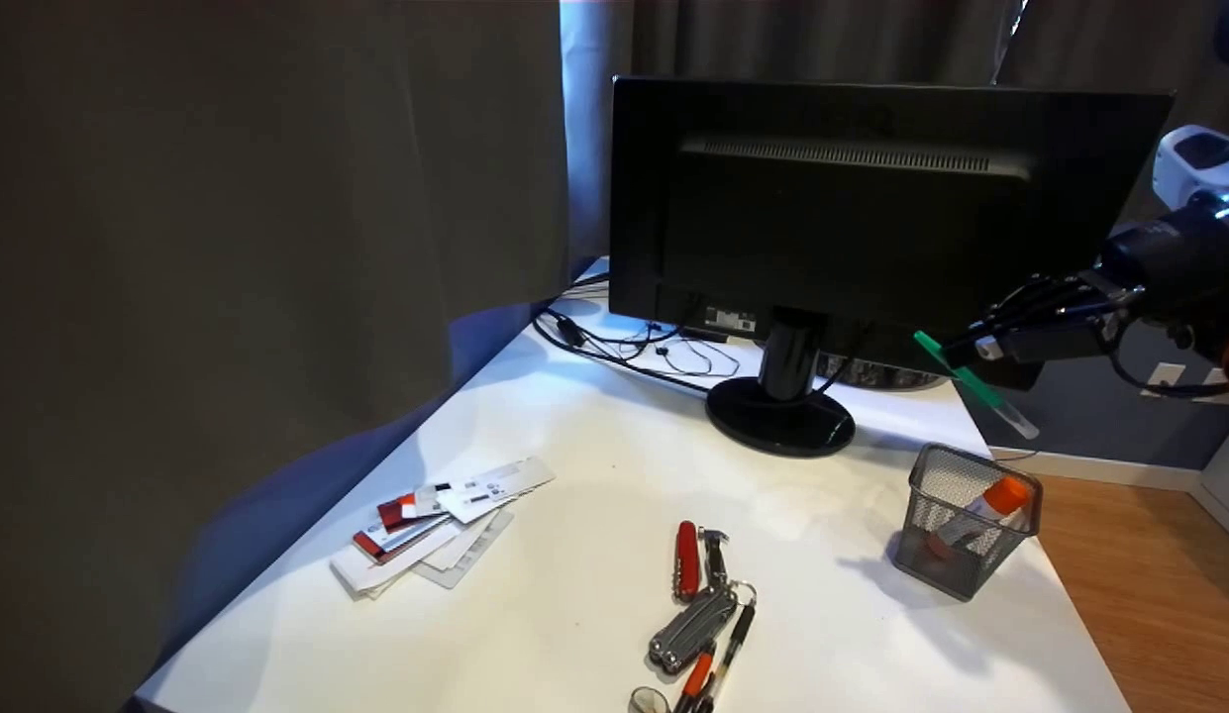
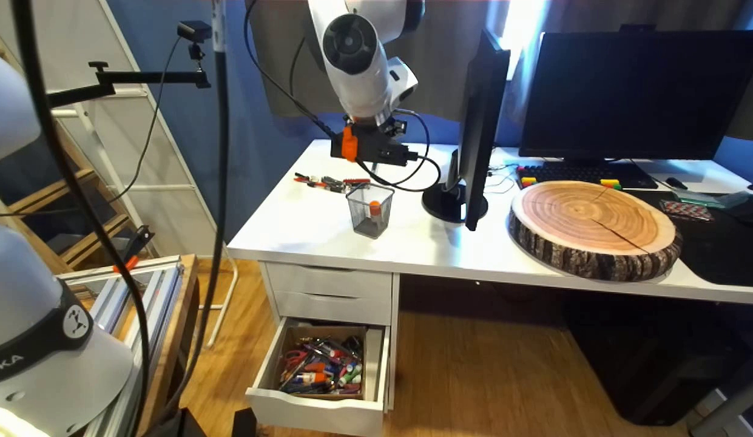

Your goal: Pick up the glue stick, then place it in the bin

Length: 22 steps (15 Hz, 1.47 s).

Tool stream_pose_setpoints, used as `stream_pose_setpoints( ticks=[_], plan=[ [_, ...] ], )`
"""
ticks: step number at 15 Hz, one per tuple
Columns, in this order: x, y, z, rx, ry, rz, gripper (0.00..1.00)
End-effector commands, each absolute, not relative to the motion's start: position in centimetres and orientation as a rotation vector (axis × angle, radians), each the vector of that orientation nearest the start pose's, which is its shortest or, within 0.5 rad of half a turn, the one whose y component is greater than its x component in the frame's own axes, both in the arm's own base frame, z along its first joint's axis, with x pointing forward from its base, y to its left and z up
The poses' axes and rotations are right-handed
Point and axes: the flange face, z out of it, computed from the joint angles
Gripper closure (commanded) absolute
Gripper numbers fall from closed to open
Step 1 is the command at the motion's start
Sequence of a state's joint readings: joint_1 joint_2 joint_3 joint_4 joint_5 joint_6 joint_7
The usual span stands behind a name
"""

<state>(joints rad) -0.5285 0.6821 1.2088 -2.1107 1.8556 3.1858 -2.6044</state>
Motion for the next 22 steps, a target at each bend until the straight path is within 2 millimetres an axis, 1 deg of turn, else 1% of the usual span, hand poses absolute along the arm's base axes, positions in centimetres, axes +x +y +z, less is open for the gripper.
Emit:
stream_pose_setpoints(
  ticks=[1,6,8,10,11,18,19,20,21,22],
  plan=[
    [47.4,25.8,23.8,-2.133,-1.158,-0.990,0.96],
    [45.1,26.7,20.7,-2.136,-1.063,-0.956,0.96],
    [45.0,27.2,20.0,-2.117,-1.054,-0.969,0.96],
    [45.3,27.5,20.1,-2.092,-1.054,-1.005,0.96],
    [45.3,27.7,19.7,-2.084,-1.058,-1.016,0.96],
    [44.9,27.3,18.2,-2.136,-1.094,-1.013,0.96],
    [44.9,27.4,18.0,-2.142,-1.100,-1.008,0.93],
    [44.9,27.4,17.8,-2.149,-1.105,-1.004,0.64],
    [44.8,27.4,17.6,-2.152,-1.110,-1.001,0.62],
    [44.8,27.5,17.5,-2.155,-1.116,-1.000,0.56]
  ],
)
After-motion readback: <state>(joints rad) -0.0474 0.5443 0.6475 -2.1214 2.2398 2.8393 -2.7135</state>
